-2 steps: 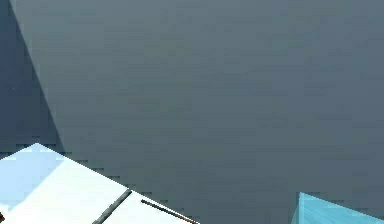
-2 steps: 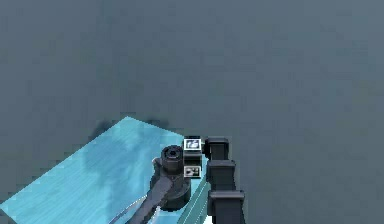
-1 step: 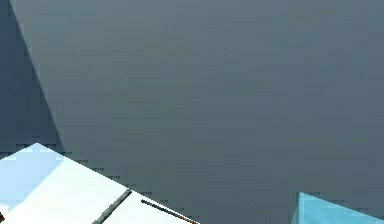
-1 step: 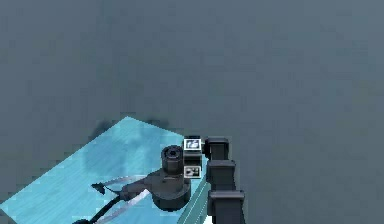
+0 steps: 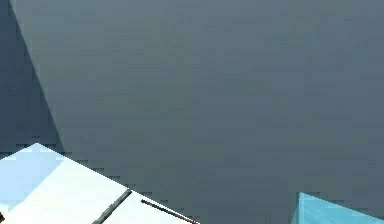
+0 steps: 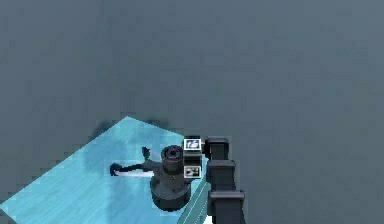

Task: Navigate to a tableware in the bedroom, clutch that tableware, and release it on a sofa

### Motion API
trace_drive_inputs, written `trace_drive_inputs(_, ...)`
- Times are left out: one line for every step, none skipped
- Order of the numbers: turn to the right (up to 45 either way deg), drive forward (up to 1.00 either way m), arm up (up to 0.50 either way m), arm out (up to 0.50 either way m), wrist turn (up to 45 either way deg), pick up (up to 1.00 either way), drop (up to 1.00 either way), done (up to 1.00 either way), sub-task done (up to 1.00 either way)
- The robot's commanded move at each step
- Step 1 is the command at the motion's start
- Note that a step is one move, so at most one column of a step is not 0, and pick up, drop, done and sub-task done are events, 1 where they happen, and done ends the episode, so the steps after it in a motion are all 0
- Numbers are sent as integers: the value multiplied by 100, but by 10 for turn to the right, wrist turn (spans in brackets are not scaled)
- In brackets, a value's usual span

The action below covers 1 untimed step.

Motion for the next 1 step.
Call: trace_drive_inputs(0, 0, 0, 0, 240, 0, 0, 0, 0)
